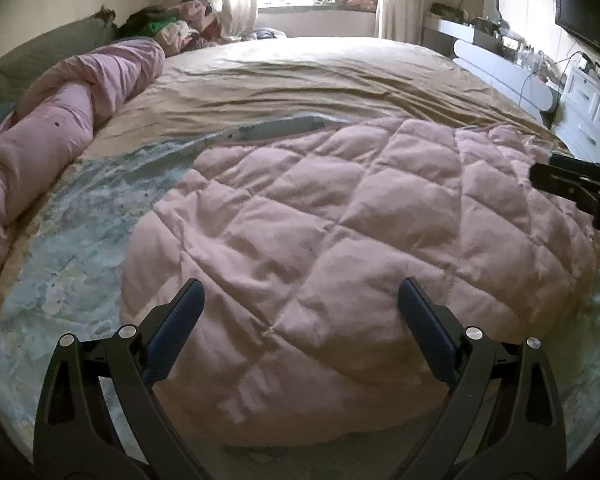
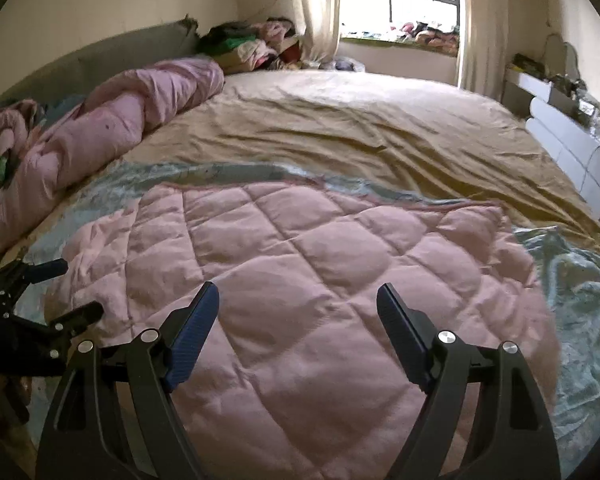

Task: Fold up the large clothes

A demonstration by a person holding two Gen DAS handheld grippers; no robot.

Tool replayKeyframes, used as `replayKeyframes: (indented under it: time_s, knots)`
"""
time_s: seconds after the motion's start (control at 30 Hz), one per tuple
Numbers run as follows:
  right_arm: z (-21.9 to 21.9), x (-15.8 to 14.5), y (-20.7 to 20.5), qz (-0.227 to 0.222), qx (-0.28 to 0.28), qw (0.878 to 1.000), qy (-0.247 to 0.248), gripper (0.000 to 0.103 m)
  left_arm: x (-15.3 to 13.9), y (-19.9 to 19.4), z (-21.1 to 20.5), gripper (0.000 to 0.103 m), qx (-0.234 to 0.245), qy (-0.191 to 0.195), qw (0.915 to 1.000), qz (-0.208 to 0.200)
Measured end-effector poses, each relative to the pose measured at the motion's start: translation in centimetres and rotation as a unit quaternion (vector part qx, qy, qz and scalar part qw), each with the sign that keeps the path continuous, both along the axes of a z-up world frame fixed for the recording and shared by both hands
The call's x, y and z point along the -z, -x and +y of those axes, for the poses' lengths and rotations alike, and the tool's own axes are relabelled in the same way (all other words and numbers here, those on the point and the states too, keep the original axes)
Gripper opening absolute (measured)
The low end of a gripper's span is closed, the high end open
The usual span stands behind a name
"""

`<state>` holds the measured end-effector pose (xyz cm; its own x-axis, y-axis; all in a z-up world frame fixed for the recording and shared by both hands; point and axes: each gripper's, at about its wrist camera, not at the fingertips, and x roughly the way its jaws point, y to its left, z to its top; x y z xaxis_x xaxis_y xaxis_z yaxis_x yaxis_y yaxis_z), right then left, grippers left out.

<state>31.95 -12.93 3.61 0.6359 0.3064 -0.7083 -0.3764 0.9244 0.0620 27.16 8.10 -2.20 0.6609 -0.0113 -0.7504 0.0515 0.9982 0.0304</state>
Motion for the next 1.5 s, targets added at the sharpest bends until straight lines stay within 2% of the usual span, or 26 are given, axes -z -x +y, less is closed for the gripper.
replayKeyframes:
  time_s: [0.07,0.2,0.33,0.43,0.6,0.7,0.9,1.07,1.1,1.27,1.5]
  knots:
    - [0.8,0.8,-0.6,0.011,-0.005,1.0,0.007,0.08,0.6,-0.3,0.3,0.093,0.0,0.005,0.9999,0.01]
    - [2.4,3.7,-2.8,0.063,-0.004,0.998,0.031,0.08,1.6,-0.7,0.6,0.095,0.001,0.014,0.9998,0.014]
    - [3.0,6.0,-4.3,0.089,0.011,0.995,0.04,0.085,3.0,-1.2,0.8,0.095,0.001,0.023,0.9995,0.022]
    - [3.8,7.3,-4.6,0.089,0.015,0.994,0.063,0.087,4.1,-1.5,0.8,0.095,0.0,0.028,0.9992,0.03]
    - [3.9,8.0,-4.6,0.086,0.023,0.994,0.062,0.087,4.4,-1.5,0.9,0.095,-0.002,0.033,0.999,0.031]
    - [3.5,6.4,-3.9,0.074,0.024,0.996,0.048,0.085,3.0,-0.7,1.0,0.095,-0.005,0.035,0.9992,0.021]
    - [0.2,1.5,0.8,0.018,0.027,0.999,-0.016,0.091,-0.1,1.9,1.8,0.095,-0.019,0.021,0.9995,-0.011]
    - [-1.8,-1.0,4.5,-0.005,0.021,0.999,-0.025,0.094,-1.9,3.5,2.6,0.095,-0.031,0.023,0.9989,-0.027]
    - [-2.0,-1.3,4.9,-0.009,0.021,0.999,-0.026,0.098,-2.2,3.7,2.6,0.095,-0.033,0.025,0.9987,-0.03]
    - [-4.4,-2.8,7.8,-0.029,0.029,0.998,-0.037,0.098,-2.6,5.2,3.1,0.095,-0.043,0.015,0.9983,-0.035]
    - [-9.0,-2.2,9.6,-0.027,0.074,0.996,-0.041,0.098,-2.0,7.1,4.3,0.095,-0.063,0.008,0.9976,-0.027]
